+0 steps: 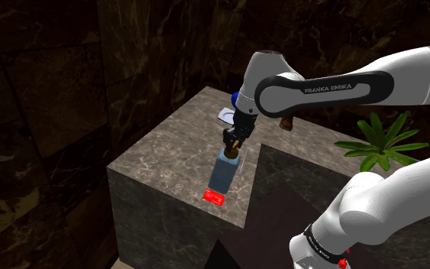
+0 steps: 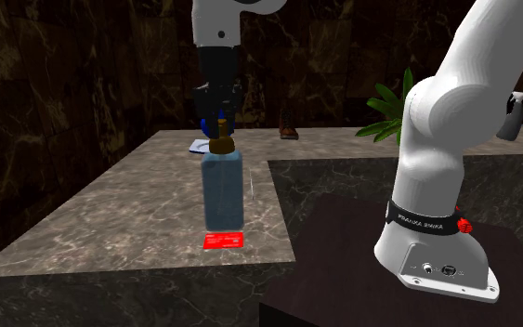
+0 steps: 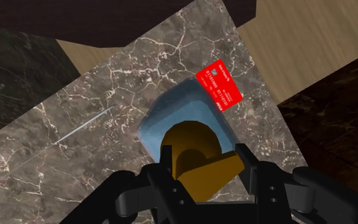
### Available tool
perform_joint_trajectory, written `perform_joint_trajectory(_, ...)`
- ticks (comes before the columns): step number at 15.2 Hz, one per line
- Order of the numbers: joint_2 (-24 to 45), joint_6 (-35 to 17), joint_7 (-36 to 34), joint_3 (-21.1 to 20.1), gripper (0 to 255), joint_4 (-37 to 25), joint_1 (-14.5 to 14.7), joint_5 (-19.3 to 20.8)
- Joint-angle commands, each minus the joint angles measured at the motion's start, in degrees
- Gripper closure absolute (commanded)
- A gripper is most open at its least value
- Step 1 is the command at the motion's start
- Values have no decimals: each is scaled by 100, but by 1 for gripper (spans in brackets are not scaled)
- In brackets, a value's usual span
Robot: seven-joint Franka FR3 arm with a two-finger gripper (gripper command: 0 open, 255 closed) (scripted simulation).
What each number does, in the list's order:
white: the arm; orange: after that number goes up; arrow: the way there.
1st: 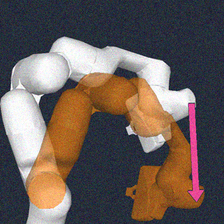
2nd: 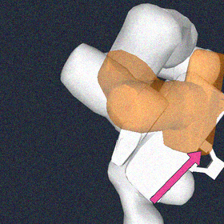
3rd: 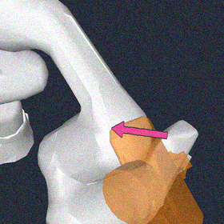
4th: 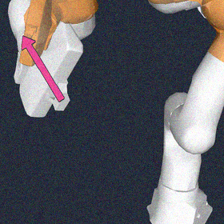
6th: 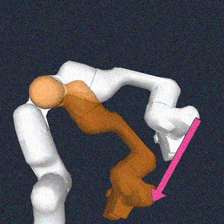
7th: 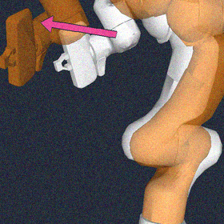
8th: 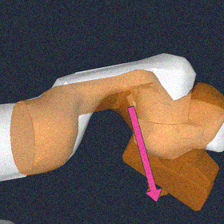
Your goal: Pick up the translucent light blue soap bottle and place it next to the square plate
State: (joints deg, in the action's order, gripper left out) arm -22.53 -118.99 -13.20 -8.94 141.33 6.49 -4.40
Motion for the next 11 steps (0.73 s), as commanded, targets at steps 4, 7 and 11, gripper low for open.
perform_joint_trajectory(4,2,4,0,0,255,2,0,0)
perform_joint_trajectory(7,3,0,0,0,255,4,0,0)
perform_joint_trajectory(11,-105,333,2,20,255,-221,-2,4)
